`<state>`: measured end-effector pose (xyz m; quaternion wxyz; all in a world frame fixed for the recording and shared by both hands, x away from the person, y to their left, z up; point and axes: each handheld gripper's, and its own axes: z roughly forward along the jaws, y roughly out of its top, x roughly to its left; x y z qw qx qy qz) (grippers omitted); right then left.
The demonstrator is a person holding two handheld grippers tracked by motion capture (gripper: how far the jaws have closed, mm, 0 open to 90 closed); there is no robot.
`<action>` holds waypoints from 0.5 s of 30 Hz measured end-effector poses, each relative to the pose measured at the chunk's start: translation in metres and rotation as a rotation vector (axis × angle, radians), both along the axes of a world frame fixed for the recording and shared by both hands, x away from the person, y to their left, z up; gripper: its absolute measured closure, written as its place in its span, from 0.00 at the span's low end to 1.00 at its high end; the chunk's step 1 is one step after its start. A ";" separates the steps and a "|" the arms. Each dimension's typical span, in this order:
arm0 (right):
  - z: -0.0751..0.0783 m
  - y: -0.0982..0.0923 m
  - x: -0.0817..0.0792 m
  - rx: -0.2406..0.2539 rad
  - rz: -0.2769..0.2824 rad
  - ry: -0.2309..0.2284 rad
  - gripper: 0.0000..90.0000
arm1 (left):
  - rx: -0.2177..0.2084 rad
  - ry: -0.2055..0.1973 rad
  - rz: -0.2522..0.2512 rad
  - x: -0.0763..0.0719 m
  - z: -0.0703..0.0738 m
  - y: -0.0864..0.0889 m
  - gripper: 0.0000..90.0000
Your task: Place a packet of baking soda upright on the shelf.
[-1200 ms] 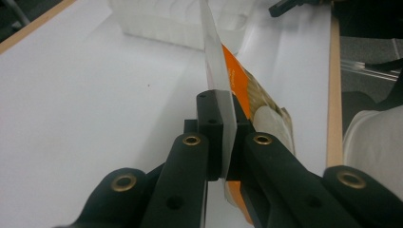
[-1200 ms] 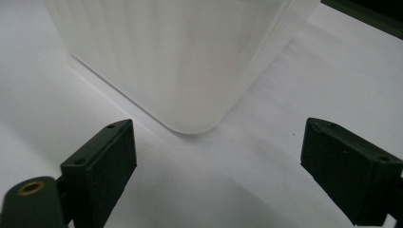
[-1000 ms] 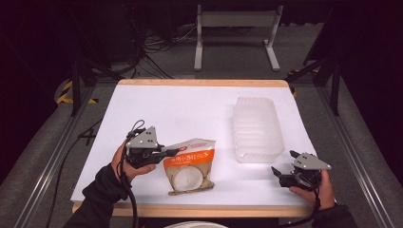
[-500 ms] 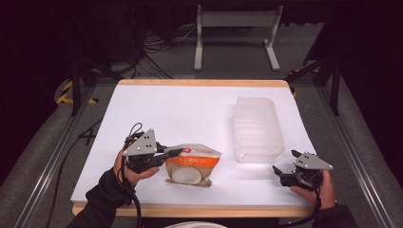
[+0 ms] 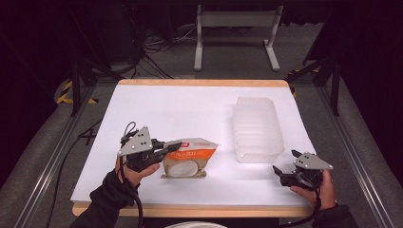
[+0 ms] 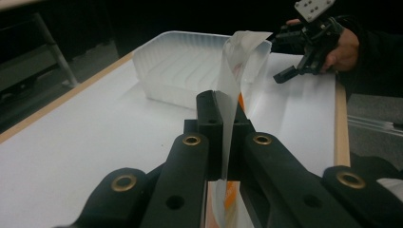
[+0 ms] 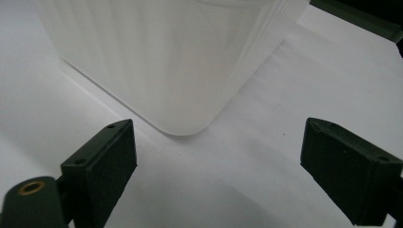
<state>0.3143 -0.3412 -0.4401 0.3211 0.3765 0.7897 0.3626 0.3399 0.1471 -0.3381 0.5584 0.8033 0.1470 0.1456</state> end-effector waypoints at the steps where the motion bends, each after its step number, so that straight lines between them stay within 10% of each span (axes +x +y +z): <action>1: 0.000 0.000 0.000 -0.001 0.001 0.000 0.14 | 0.001 -0.006 0.005 0.000 0.000 0.000 1.00; 15: -0.001 0.001 0.001 -0.001 0.005 0.006 0.14 | -0.036 -0.028 0.010 0.008 0.012 -0.012 1.00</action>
